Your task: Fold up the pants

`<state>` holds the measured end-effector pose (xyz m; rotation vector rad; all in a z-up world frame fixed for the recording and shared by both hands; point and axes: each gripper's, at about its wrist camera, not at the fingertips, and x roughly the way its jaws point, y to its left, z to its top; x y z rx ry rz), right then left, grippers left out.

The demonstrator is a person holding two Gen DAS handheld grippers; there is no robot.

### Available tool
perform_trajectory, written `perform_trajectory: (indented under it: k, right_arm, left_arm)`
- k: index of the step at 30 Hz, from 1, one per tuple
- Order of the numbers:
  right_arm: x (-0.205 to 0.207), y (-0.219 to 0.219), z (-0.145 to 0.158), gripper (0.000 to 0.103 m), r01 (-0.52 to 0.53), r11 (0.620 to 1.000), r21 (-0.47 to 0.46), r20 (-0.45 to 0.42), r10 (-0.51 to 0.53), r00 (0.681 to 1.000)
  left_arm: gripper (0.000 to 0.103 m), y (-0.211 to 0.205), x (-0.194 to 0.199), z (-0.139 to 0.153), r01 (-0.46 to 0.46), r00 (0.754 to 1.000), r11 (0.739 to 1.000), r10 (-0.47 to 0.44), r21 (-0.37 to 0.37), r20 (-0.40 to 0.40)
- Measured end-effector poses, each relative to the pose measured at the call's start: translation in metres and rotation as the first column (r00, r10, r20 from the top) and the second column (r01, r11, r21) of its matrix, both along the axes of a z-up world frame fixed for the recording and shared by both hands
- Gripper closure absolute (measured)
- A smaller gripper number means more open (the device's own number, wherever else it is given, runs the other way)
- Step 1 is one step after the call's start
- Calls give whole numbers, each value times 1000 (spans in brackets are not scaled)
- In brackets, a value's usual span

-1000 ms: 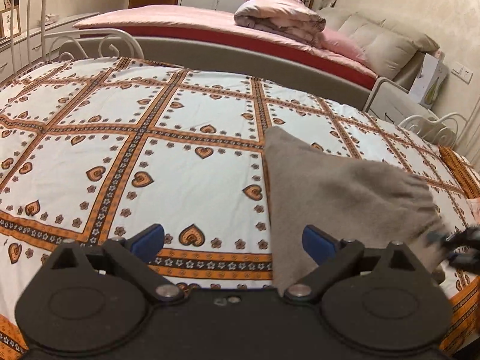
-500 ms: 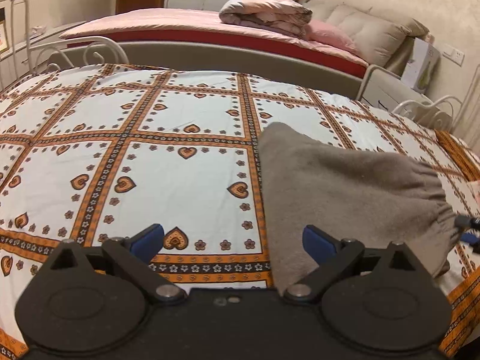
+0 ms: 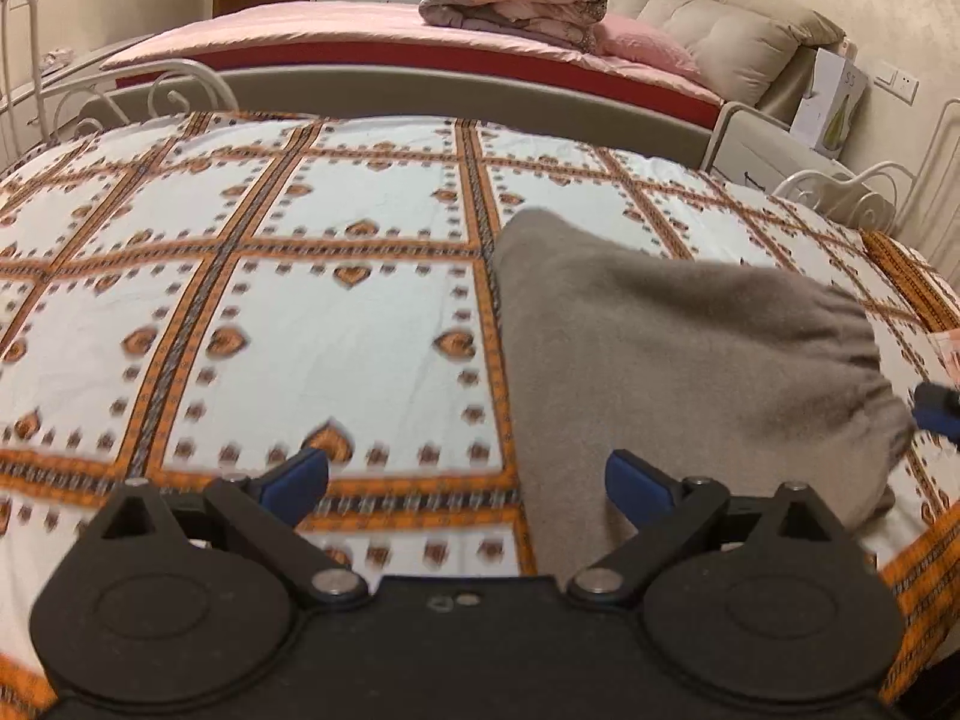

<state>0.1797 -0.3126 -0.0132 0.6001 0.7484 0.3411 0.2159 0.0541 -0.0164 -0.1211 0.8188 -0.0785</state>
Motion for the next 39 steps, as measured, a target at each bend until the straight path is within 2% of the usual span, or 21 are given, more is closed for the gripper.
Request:
perform_trajectory:
  k: [5, 7, 8, 9, 10, 11, 13, 14, 16, 18, 19, 23, 25, 26, 28, 30, 33, 36, 39]
  right_arm:
    - [-4, 9, -6, 57, -40, 999, -2, -39, 40, 998]
    - [-8, 19, -1, 57, -58, 998, -25, 6, 59, 998]
    - [-8, 24, 3, 52, -67, 997, -44, 41, 69, 997]
    - [-11, 30, 8, 40, -86, 995, -56, 81, 90, 993]
    - [-11, 35, 9, 36, -98, 993, -66, 100, 105, 989]
    - [-9, 41, 7, 33, -104, 989, -103, 98, 114, 989]
    - [0, 53, -2, 33, -82, 964, -253, 4, 86, 996]
    - [1, 48, -5, 33, -62, 966, -253, -20, 59, 998]
    - [-3, 28, 2, 33, -18, 990, -137, 16, 21, 1000]
    - [-5, 17, 15, 33, -9, 991, -134, 89, 21, 996]
    - [-1, 15, 16, 33, -19, 991, -132, 88, 31, 996]
    - [29, 5, -9, 33, -72, 997, 1, -14, 72, 997]
    - [41, 2, -22, 28, -60, 998, 21, -65, 61, 996]
    - [45, 2, -27, 21, -70, 996, 61, -84, 75, 994]
    - [54, 0, -40, 20, -75, 991, 110, -129, 89, 988]
    - [63, -2, -55, 20, -72, 989, 128, -200, 97, 975]
    - [70, -11, -65, 20, -61, 974, 219, -222, 110, 969]
    - [81, -12, -71, 20, -78, 962, 262, -222, 139, 965]
    - [95, -9, -74, 23, -96, 949, 299, -210, 164, 964]
  left_arm:
    - [12, -1, -16, -11, 4, 1000, 1000, -4, 20, -2]
    - [12, -1, -13, -10, -7, 1000, 1000, 7, -2, 15]
    - [12, -2, -11, -10, -5, 1000, 1000, 5, -3, 26]
    - [11, -4, -7, -11, 2, 1000, 1000, -2, -6, 27]
    - [8, -9, -1, -13, 19, 1000, 1000, -18, -12, 16]
    - [6, -13, 4, -18, 34, 999, 999, -34, -5, -10]
    - [6, -15, 13, -23, 41, 998, 999, -41, 6, -56]
    - [6, -12, 15, -20, 25, 998, 1000, -26, -18, -58]
    - [9, -4, 15, -8, 3, 1000, 999, -3, -32, -9]
    - [9, 0, 20, -1, 9, 999, 1000, -8, -25, 35]
    - [9, 1, 25, -1, 15, 999, 999, -14, -36, 33]
    - [10, 5, 48, -18, 40, 999, 986, -45, -162, -29]
    - [10, 3, 57, -27, 63, 996, 979, -73, -194, -43]
    - [10, 2, 60, -30, 73, 995, 975, -85, -210, -49]
    - [7, 1, 69, -39, 97, 991, 965, -117, -243, -68]
    - [6, 0, 74, -43, 131, 987, 963, -148, -234, -55]
    - [6, 0, 84, -46, 176, 981, 955, -189, -237, -34]
    - [7, 1, 96, -49, 216, 974, 946, -226, -242, -13]
    - [9, 5, 108, -51, 216, 972, 922, -235, -321, -22]
